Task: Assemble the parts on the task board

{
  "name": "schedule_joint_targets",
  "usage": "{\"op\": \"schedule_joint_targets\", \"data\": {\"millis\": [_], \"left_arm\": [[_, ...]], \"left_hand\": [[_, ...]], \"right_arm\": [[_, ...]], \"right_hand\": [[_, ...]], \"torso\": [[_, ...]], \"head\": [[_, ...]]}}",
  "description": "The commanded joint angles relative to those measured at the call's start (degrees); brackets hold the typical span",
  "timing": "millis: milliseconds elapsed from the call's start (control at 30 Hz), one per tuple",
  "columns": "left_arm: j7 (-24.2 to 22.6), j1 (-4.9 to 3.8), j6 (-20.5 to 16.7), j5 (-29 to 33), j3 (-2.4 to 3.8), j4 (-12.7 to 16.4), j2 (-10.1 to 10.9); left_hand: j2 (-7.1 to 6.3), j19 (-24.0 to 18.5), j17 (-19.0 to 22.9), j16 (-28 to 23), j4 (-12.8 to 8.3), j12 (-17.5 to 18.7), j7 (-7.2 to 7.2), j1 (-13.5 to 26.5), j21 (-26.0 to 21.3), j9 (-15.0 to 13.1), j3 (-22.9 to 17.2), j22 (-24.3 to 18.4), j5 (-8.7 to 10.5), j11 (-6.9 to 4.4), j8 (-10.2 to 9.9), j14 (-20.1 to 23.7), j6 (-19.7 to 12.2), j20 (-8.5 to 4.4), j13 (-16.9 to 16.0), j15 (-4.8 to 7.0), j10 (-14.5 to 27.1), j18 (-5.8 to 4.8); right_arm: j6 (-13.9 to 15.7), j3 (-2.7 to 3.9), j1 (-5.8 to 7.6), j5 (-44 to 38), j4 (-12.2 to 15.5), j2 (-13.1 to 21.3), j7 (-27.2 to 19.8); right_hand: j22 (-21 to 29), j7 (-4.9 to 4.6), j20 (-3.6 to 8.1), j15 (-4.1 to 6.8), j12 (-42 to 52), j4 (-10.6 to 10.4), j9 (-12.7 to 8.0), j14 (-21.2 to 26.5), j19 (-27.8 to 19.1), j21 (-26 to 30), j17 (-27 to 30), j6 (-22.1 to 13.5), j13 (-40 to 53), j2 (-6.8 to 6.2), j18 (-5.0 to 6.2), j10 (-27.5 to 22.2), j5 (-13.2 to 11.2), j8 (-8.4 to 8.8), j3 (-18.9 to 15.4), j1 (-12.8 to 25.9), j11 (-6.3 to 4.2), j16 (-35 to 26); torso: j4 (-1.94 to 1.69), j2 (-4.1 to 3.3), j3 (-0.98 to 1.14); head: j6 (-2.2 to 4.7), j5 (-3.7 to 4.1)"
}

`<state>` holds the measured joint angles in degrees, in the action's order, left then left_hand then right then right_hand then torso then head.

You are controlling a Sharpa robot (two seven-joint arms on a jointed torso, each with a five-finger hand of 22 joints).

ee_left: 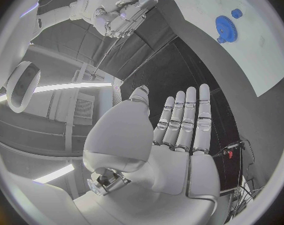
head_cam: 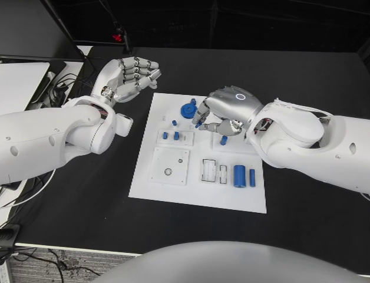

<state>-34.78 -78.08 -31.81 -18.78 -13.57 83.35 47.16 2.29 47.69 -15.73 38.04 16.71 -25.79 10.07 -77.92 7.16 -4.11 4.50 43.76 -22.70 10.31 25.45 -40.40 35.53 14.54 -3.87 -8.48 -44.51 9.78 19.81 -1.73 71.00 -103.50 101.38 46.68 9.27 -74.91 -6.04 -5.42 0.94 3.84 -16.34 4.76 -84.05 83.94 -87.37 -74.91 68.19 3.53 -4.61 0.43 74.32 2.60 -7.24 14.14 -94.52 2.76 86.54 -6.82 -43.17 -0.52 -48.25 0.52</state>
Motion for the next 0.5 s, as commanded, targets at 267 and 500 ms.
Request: {"op": "schedule_joint_targets", "data": {"millis": [267,500], "left_arm": [[-0.37,-0.1,0.19,0.19,0.05,0.05,-0.15],[-0.36,-0.1,0.18,0.19,0.05,0.07,-0.15]], "left_hand": [[0.11,0.38,0.09,0.22,-0.01,-0.17,3.02,-0.4,0.31,0.09,0.35,-0.05,-0.32,-0.02,0.29,-0.42,-0.37,0.08,0.02,0.07,0.32,0.58],[0.11,0.38,0.09,0.22,-0.01,-0.17,3.02,-0.4,0.31,0.09,0.35,-0.05,-0.32,-0.02,0.29,-0.42,-0.37,0.08,0.02,0.07,0.32,0.58]], "right_arm": [[-4.22,-0.05,-0.41,0.79,-1.89,-5.01,-1.9],[-6.53,-0.1,-1.44,1.19,-3.22,-6.79,-1.5]], "right_hand": [[-13.73,-0.3,0.34,0.23,-0.35,0.21,0.03,-4.15,4.38,0.01,-5.47,0.08,-0.09,0.68,0.38,-0.02,0.17,-0.1,0.66,-0.16,0.16,-0.08],[-13.63,-0.48,0.29,0.13,-0.41,0.26,-0.03,-4.13,4.26,0.21,-5.38,-0.16,-0.11,0.56,0.43,-0.33,0.19,0.11,0.91,-0.13,0.32,-0.11]], "torso": [[0.03,-0.01,0.01],[0.12,-0.02,0.04]], "head": [[-1.75,-3.39],[-1.75,-4.04]]}}
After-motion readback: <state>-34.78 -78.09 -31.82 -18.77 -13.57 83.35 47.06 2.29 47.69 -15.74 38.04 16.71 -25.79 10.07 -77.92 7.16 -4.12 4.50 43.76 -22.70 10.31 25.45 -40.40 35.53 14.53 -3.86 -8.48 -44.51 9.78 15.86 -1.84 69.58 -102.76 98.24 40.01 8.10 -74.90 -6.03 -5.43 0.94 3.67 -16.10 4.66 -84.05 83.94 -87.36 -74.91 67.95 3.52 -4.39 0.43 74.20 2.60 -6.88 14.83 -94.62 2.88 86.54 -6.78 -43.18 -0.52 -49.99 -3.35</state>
